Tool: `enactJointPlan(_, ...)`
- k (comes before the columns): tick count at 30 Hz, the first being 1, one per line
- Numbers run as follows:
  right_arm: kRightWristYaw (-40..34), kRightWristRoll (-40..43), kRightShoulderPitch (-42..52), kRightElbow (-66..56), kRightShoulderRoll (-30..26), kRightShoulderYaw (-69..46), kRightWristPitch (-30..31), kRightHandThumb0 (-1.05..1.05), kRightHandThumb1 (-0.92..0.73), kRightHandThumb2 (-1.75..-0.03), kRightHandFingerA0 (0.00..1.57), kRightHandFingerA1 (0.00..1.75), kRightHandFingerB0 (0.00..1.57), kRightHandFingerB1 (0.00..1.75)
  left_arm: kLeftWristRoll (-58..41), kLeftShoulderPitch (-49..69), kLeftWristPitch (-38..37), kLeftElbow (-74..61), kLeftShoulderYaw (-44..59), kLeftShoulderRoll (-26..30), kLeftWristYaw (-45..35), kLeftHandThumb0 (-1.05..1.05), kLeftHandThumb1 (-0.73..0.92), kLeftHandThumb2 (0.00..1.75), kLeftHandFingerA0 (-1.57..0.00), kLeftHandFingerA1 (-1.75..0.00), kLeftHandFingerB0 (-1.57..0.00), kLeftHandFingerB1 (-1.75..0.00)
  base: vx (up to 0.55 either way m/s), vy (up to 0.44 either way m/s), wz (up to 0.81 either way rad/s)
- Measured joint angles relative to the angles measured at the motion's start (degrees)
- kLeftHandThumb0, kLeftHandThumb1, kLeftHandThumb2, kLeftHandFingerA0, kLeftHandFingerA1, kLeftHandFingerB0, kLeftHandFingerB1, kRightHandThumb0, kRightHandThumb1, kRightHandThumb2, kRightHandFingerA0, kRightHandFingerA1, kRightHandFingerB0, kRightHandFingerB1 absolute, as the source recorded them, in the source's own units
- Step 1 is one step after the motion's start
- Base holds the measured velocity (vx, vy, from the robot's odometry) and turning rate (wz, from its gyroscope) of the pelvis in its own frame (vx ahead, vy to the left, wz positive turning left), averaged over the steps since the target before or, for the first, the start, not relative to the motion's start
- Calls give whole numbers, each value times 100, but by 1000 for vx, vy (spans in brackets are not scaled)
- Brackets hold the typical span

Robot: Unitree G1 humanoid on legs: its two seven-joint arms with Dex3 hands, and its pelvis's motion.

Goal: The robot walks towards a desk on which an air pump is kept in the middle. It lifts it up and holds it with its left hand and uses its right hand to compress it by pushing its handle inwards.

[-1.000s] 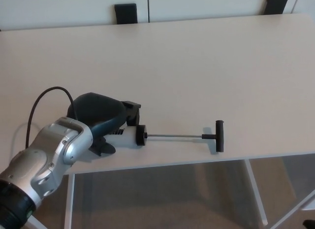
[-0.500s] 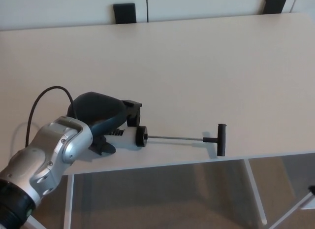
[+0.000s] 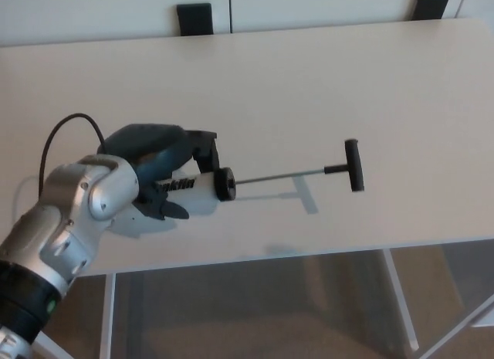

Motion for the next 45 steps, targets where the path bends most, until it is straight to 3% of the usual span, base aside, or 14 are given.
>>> enactJointPlan(3,-36,-26,-588,615,-66,27,125,-63,-71,-66,41,41,33,36,-154,-159,56,44,118,-8,-239,-4,71,87,-96,-158,-82,-133,0,0,0)
enactJointPlan(7,-64,-60,-1149,1255,-136,78,297,-61,-72,-64,41,40,33,34,-348,-392,143,167,221,-4,-575,-6,69,87,-96,-156,-83,-130,0,0,0)
enactJointPlan(8,-65,-63,-1192,1307,-140,83,311,-53,-60,-98,35,56,18,46,-362,-413,149,183,227,-4,-603,-3,66,92,-95,-152,-85,-123,0,0,0)
enactJointPlan(9,-70,-76,-1381,1531,-158,114,383,-53,-60,-98,35,56,18,46,-417,-510,182,237,256,-3,-743,-3,66,92,-95,-152,-85,-123,0,0,0)
enactJointPlan(10,-70,-82,-1460,1626,-165,127,414,-57,-79,-63,37,39,29,32,-445,-550,198,265,267,-1,-803,-3,67,91,-96,-152,-84,-121,0,0,0)
enactJointPlan(17,-70,-101,-2166,2492,-200,271,724,-69,-84,-65,25,35,18,29,-668,-928,348,506,366,24,-1337,-5,64,93,-97,-151,-86,-120,0,0,0)
enactJointPlan(18,-67,-103,-2288,2667,-209,300,787,-81,-76,-107,2,30,11,27,-722,-992,382,546,379,36,-1453,-4,64,94,-93,-154,-83,-124,0,0,0)
enactJointPlan(20,-58,-107,-2466,2939,-228,345,874,-81,-76,-107,2,30,11,27,-785,-1079,428,619,397,55,-1621,-4,64,94,-93,-154,-83,-124,0,0,0)
enactJointPlan(22,-49,-110,-2557,3102,-248,376,916,-76,-80,-112,0,19,0,19,-815,-1122,451,663,406,66,-1709,-4,63,97,-96,-157,-84,-128,0,0,0)
enactJointPlan(28,43,-151,-3180,4353,-376,573,1145,-79,-81,-114,0,18,0,16,-1007,-1275,614,822,453,144,-2258,-4,65,95,-96,-159,-82,-130,0,0,0)
enactJointPlan(29,57,-153,-3249,4535,-378,601,1170,-75,-92,-70,0,8,0,8,-1032,-1284,643,837,461,152,-2332,-5,65,96,-96,-159,-82,-130,0,0,0)
enactJointPlan(33,136,-169,-3478,5297,-373,718,1246,-75,-92,-70,0,6,0,8,-1160,-1324,788,874,505,171,-2656,-4,66,94,-95,-158,-82,-129,0,0,0)
enactJointPlan(34,156,-170,-3518,5448,-366,740,1256,-82,-77,-110,0,15,0,12,-1187,-1331,821,878,517,179,-2721,-3,66,94,-98,-158,-84,-128,0,0,0)
enactJointPlan(45,460,-135,-3501,6292,25,989,1343,-87,-67,-95,0,5,0,1,-1501,-1339,1190,786,570,313,-3432,-6,65,98,-96,-158,-81,-131,0,0,0)
